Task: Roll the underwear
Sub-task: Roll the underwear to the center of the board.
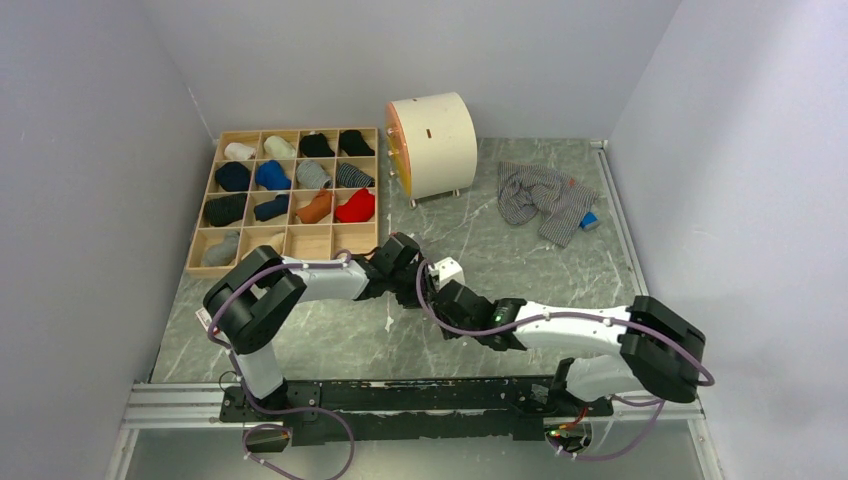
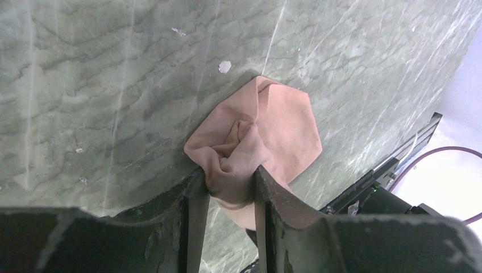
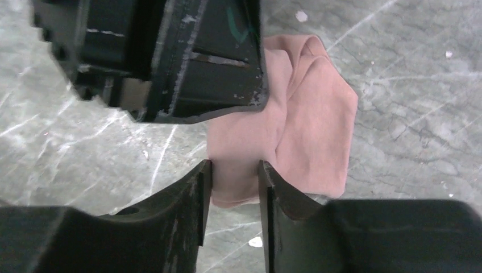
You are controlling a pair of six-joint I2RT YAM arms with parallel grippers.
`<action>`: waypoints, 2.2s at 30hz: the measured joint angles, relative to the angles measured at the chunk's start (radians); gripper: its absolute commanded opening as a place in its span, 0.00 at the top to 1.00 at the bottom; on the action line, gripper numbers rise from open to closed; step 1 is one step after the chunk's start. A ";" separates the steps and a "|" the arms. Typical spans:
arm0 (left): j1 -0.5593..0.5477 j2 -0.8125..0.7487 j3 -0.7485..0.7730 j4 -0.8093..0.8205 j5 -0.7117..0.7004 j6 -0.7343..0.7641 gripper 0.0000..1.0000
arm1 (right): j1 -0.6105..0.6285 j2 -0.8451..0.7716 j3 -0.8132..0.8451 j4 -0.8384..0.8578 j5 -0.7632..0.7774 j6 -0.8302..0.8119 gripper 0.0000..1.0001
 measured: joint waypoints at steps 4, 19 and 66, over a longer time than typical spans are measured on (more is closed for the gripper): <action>-0.002 0.000 0.005 -0.008 -0.004 0.000 0.49 | 0.004 0.045 0.000 0.011 0.027 -0.003 0.87; -0.006 0.006 0.037 0.002 0.015 0.047 0.43 | -0.554 -0.032 -0.352 0.568 -0.752 0.145 0.85; -0.024 0.092 0.142 -0.004 0.007 0.026 0.32 | -0.434 -0.095 -0.253 0.360 -0.480 0.054 0.87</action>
